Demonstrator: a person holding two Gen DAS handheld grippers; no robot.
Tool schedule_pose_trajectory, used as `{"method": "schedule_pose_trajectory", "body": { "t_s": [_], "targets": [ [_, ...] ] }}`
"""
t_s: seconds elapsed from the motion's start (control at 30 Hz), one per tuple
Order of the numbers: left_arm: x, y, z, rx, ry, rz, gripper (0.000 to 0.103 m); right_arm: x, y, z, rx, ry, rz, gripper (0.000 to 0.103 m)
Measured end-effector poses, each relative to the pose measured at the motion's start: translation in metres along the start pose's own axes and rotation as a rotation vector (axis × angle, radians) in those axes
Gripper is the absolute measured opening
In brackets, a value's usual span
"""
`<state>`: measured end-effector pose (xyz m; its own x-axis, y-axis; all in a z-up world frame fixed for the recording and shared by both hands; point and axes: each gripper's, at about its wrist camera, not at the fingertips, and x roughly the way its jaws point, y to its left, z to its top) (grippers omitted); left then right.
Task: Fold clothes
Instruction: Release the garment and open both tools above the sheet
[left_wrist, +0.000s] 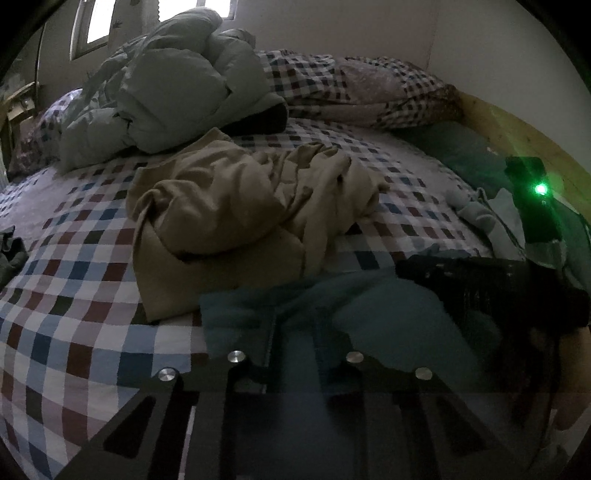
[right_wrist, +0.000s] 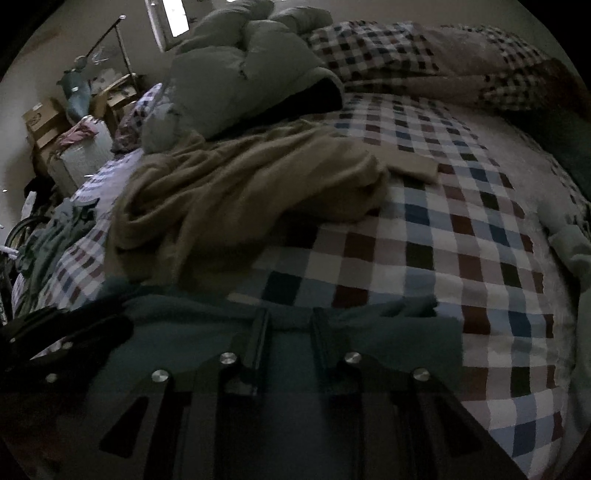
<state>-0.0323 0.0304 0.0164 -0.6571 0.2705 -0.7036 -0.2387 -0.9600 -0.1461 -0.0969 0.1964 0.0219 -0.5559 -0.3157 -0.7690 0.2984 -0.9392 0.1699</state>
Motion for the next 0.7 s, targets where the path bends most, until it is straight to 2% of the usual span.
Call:
{"method": "schedule_pose_trajectory", "body": {
  "t_s": [0.1, 0.37, 0.5, 0.57, 0.63, 0.67, 0.7],
  "targets": [
    [0.0, 0.004, 0.0, -0.009, 0.001, 0.006, 0.012, 0.002, -0.014, 0.001, 0.02, 0.011, -0.03, 0.016],
    [-0.004, 0.013, 0.0, -0.026, -0.002, -0.002, 0.007, -0.002, -0.039, 0.0, 0.057, 0.009, -0.139, 0.007],
    [-0.009, 0.018, 0.0, -0.027, -0.009, -0.001, 0.007, -0.01, -0.045, 0.0, 0.075, -0.015, -0.269, 0.007],
    [-0.014, 0.022, 0.0, -0.036, -0.017, 0.003, 0.007, -0.023, -0.052, -0.001, 0.1, -0.049, -0.341, 0.012],
    [-0.019, 0.027, 0.0, -0.047, -0.028, 0.008, 0.008, -0.038, -0.057, -0.004, 0.123, -0.083, -0.365, 0.013],
    [-0.022, 0.031, 0.0, -0.053, -0.034, 0.021, 0.012, -0.046, -0.056, -0.004, 0.13, -0.1, -0.365, 0.013],
    [-0.024, 0.036, 0.0, -0.071, -0.035, 0.019, 0.021, -0.054, -0.055, -0.004, 0.136, -0.118, -0.364, 0.013]
  ]
}}
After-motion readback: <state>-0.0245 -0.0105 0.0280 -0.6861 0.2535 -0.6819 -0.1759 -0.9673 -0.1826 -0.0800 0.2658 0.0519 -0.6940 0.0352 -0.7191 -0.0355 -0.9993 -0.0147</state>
